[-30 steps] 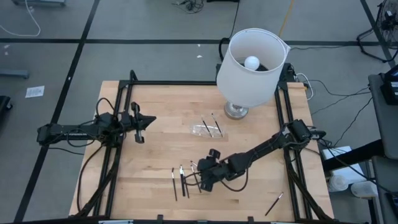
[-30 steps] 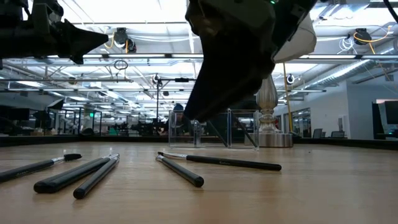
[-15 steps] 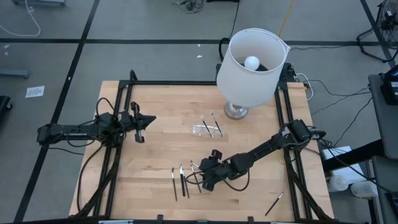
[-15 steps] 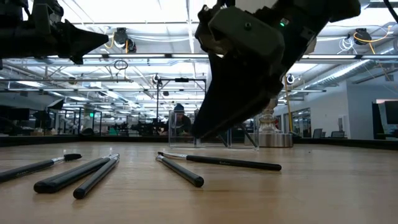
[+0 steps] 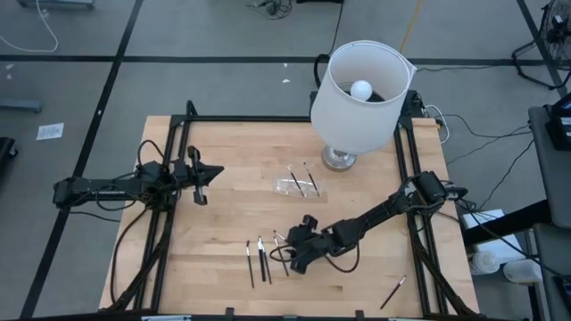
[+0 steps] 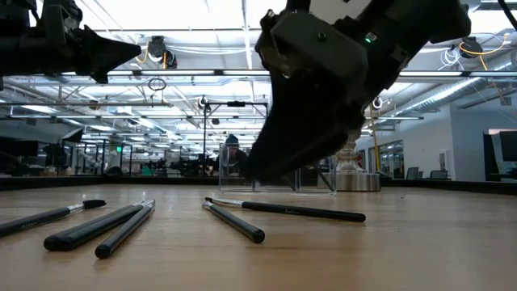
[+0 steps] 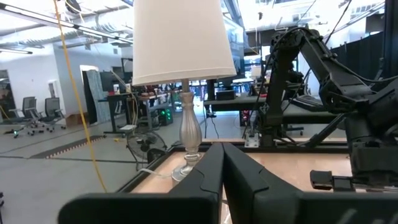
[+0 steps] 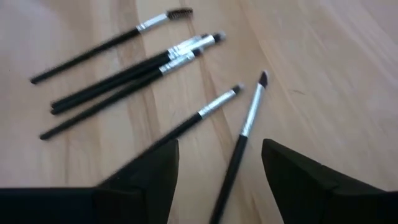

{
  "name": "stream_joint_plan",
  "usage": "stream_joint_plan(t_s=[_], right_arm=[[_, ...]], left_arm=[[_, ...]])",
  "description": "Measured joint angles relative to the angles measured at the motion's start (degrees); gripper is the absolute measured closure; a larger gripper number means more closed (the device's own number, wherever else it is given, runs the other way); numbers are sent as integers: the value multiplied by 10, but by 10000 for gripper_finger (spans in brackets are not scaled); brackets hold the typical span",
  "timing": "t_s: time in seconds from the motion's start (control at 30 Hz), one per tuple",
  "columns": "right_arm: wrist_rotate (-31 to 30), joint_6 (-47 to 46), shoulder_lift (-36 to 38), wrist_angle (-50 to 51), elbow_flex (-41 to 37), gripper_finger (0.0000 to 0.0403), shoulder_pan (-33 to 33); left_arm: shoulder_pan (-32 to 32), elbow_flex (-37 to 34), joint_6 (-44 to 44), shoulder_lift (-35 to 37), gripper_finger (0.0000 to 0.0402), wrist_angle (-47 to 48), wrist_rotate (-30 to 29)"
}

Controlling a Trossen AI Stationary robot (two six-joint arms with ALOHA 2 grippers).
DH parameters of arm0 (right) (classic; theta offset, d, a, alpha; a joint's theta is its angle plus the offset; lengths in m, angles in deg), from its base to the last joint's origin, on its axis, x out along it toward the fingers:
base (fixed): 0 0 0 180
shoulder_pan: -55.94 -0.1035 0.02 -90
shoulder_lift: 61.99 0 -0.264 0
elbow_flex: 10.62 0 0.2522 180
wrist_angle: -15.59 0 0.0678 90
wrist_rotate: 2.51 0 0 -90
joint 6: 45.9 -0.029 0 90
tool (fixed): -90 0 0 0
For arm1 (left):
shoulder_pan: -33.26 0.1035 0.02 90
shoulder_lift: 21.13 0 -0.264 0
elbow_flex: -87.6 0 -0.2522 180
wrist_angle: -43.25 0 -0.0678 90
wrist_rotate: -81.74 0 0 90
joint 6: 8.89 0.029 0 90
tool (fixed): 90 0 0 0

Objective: Pick & Place Makeup Brushes
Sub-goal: Put the black eyeshadow brush into the transparent organizer

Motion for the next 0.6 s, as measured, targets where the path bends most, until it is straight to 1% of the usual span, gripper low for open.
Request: stream_joint_plan(t_s=[0.23, 0.6], right_arm=[[0, 13, 0, -19, 0, 187, 0], [-3, -9, 0, -16, 0, 189, 6]], left_arm=[[0, 0, -6, 0, 385, 0, 0], [0, 0, -7, 0, 385, 2, 0]])
